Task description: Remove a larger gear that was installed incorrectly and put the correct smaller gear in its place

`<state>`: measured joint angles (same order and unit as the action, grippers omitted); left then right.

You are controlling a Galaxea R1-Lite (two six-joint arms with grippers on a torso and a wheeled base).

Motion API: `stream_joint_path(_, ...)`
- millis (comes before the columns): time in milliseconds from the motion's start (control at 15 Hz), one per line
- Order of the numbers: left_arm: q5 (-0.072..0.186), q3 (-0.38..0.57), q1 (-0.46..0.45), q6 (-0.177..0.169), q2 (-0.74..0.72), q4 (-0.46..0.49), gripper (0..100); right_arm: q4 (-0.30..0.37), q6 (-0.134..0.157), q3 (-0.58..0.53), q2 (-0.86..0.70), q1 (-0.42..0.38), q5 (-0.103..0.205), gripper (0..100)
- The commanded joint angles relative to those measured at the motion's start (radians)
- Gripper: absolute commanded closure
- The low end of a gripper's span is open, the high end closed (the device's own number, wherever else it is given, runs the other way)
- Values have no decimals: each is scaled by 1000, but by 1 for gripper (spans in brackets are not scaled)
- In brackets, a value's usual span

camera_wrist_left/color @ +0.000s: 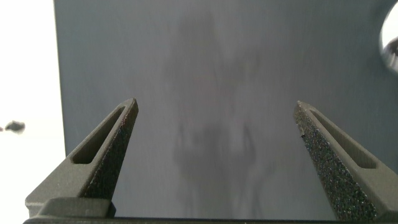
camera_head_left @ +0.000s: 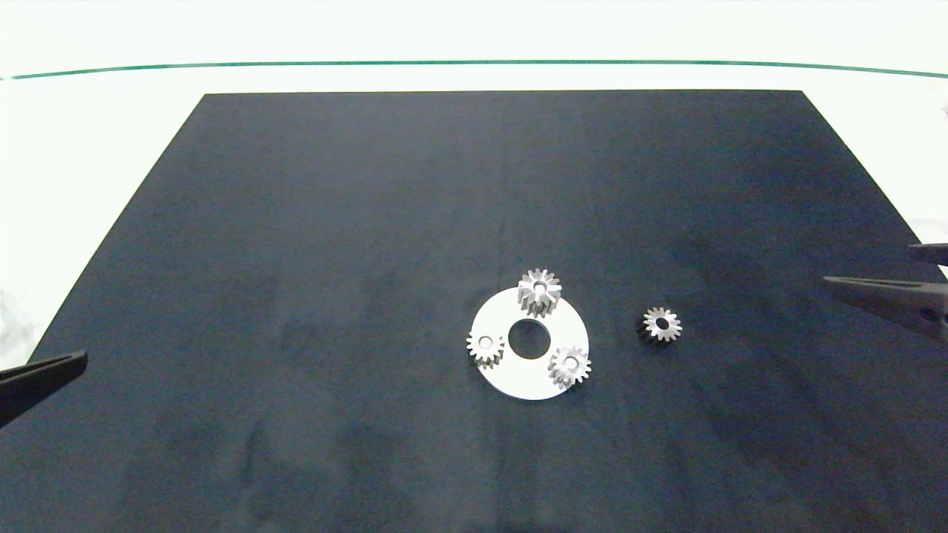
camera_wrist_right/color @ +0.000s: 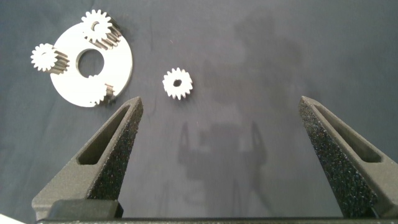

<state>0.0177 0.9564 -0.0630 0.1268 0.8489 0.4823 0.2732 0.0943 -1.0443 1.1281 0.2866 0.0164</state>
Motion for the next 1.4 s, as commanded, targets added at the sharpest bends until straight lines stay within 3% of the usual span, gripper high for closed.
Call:
stream_joint_path(67,1,99,-18,1,81,102,0,29,18,-132,223,60,-7,0)
stream_joint_path(267,4,101,-24,2,94,102,0,141,18,-295,328,138,-35,0)
stream_joint_path(400,4,105,-23,2,104,102,0,190,19,-373,389,183,-35,0)
stream_joint_path(800,4,116,-20,-6,108,102,0,251,165,-474,558,238,-30,0)
stream_joint_path(933,4,116,-17,-6,108,102,0,251,199,-500,598,243,-30,0)
stream_joint_path(1067,4,116,-17,-4,108,101,0,253,225,-522,624,250,-30,0)
stream_joint_path(1200,4,116,-17,-4,108,101,0,294,254,-563,653,266,-32,0)
stream_joint_path(1400,4,114,-15,-6,108,101,0,357,259,-655,710,290,-27,0)
